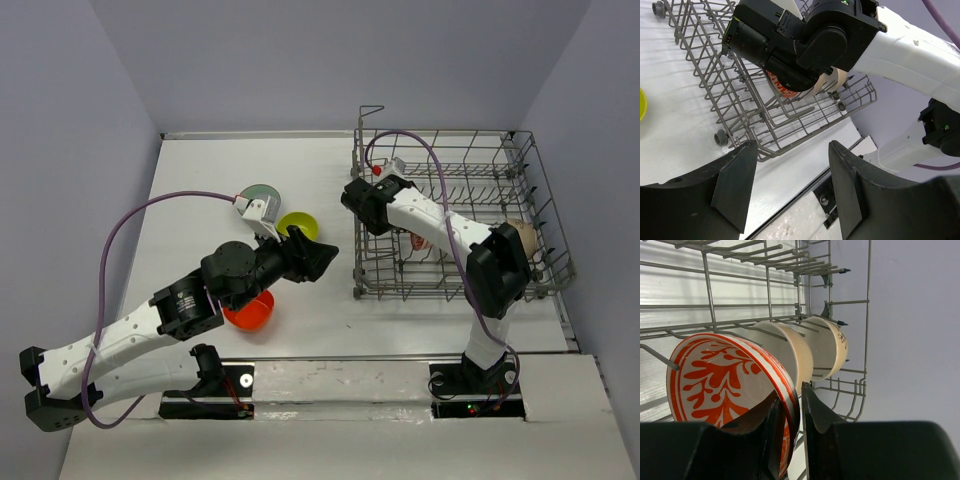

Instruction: Load the bowls into the dish rack

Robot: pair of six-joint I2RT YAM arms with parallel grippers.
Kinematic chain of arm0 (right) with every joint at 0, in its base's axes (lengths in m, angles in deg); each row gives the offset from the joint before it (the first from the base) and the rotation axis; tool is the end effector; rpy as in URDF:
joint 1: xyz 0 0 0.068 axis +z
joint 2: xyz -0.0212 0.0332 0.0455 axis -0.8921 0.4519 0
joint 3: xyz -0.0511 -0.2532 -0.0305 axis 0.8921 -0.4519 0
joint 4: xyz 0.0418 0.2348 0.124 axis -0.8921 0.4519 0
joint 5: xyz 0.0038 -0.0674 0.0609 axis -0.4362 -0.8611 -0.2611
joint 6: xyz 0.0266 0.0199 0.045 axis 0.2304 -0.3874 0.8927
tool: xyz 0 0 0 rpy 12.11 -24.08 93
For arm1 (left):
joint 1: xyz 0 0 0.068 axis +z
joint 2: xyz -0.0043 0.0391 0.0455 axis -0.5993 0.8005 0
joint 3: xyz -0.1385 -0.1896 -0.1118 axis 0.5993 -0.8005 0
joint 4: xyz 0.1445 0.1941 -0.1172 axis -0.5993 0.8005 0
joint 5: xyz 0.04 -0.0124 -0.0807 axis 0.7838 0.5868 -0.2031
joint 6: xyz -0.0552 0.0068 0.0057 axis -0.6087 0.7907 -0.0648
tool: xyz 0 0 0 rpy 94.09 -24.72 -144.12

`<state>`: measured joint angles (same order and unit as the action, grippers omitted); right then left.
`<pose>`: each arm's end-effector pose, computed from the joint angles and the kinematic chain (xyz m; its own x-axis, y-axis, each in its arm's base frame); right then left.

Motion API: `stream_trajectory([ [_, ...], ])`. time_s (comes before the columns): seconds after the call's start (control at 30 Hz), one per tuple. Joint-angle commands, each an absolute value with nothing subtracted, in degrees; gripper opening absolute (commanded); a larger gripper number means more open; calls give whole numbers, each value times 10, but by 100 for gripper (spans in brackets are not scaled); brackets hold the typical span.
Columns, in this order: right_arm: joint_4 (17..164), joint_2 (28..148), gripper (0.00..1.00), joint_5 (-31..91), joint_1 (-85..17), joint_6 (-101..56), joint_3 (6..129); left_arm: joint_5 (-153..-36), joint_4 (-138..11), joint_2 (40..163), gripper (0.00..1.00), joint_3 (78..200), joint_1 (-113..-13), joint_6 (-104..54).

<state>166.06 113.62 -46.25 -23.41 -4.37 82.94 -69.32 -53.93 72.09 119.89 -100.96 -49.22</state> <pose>0.2914 0.1955 0.2559 -0.8036 -0.4669 -0.3692 0.0967 0.5097 -0.8549 0.0965 -0.1735 0.3859 -0.4335 -0.4009 -0.8070 0.5928 0.5477 -0.5905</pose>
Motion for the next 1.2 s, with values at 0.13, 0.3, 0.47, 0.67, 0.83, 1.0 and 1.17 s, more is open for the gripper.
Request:
stream_trajectory([
  [0.13, 1670, 1158, 25, -472, -233, -35, 849, -677, -557, 710, 68, 1196, -1012, -480],
  [0.3, 1669, 1168, 26, -457, -228, -34, 861, -677, -556, 710, 68, 1195, -1012, -480],
  [0.47, 1671, 1178, 27, -448, -228, -33, 867, -673, -552, 704, 68, 1195, -1012, -480],
  [0.67, 1665, 1186, 31, -432, -228, -38, 868, -671, -549, 703, 69, 1196, -1012, -479],
  [0.83, 1659, 1190, 36, -418, -228, -47, 862, -667, -543, 703, 68, 1200, -1012, -480],
  [1.0, 1658, 1195, 36, -411, -228, -48, 862, -667, -540, 703, 69, 1202, -1012, -479],
  [1.17, 1657, 1198, 40, -402, -228, -49, 862, -666, -538, 703, 69, 1203, -1012, -480],
])
